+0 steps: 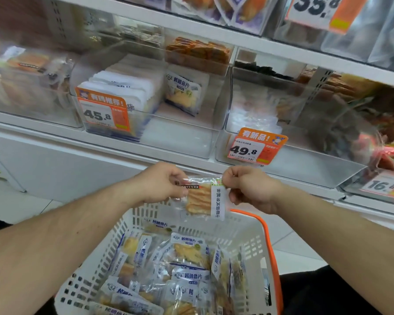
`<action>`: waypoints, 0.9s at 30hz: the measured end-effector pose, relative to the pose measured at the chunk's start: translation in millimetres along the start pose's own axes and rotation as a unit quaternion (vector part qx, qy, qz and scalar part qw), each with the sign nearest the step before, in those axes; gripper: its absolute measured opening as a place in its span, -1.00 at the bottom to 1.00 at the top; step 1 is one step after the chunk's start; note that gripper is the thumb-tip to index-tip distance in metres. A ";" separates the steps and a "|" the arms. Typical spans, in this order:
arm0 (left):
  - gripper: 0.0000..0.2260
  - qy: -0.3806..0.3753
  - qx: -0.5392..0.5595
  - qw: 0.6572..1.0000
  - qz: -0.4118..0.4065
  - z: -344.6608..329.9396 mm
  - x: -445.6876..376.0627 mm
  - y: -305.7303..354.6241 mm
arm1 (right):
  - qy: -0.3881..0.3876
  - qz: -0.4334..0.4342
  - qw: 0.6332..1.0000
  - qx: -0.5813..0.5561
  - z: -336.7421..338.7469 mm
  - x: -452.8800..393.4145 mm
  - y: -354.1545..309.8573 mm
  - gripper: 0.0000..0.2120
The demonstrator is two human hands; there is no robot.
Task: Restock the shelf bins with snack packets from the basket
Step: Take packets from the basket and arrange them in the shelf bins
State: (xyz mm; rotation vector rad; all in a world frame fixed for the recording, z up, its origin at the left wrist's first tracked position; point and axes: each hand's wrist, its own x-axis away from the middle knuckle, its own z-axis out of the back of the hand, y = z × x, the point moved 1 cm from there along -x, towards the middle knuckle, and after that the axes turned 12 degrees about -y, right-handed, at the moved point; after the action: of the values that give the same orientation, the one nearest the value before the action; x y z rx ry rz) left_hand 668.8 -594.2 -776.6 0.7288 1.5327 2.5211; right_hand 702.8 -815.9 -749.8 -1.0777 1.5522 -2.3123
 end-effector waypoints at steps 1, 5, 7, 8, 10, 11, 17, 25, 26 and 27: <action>-0.85 -0.001 0.021 1.000 -0.004 -1.4 0.4 2.7 | 0.006 0.005 1.000 -0.004 0.9 4.9 -1.7 -0.75; -0.85 0.023 0.089 0.995 -0.024 -7.2 3.2 11.7 | 0.060 0.015 0.998 0.009 8.8 22.9 -3.5 -0.88; -0.84 0.067 0.163 0.983 -0.048 -10.9 4.8 15.7 | 0.110 0.010 0.994 -0.013 14.9 31.7 -0.9 -0.81; -0.85 0.089 0.212 0.971 -0.063 -13.1 5.8 18.7 | 0.122 0.008 0.992 -0.037 18.2 35.5 0.7 -0.75; -0.84 0.114 0.319 0.936 -0.091 -20.9 6.2 26.1 | 0.103 0.005 0.991 -0.090 21.9 42.9 1.1 -0.70; -0.83 0.115 0.367 0.918 -0.101 -27.2 5.6 30.7 | 0.081 0.006 0.991 -0.109 21.7 45.4 0.1 -0.73; -0.83 0.113 0.460 0.874 -0.106 -72.7 -5.0 54.7 | 0.063 0.136 0.976 -0.159 14.4 47.7 -12.0 -0.93; -0.75 0.098 0.270 0.955 -0.076 -87.5 -11.1 59.8 | 0.177 0.130 0.967 0.130 33.8 75.7 -20.1 -0.82; -0.67 0.108 0.256 0.958 -0.077 -82.7 -12.2 61.4 | 0.183 0.130 0.955 0.196 38.9 81.7 -26.1 -0.76; -0.62 0.123 0.242 0.959 -0.084 -77.5 -13.2 64.5 | 0.189 0.124 0.941 0.253 44.7 86.6 -31.6 -0.72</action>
State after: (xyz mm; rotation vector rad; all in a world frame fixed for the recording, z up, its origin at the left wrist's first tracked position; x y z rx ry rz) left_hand 655.7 -692.7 -755.1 0.3082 2.2310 2.1939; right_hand 676.1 -877.7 -672.5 -0.3113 1.0038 -2.6140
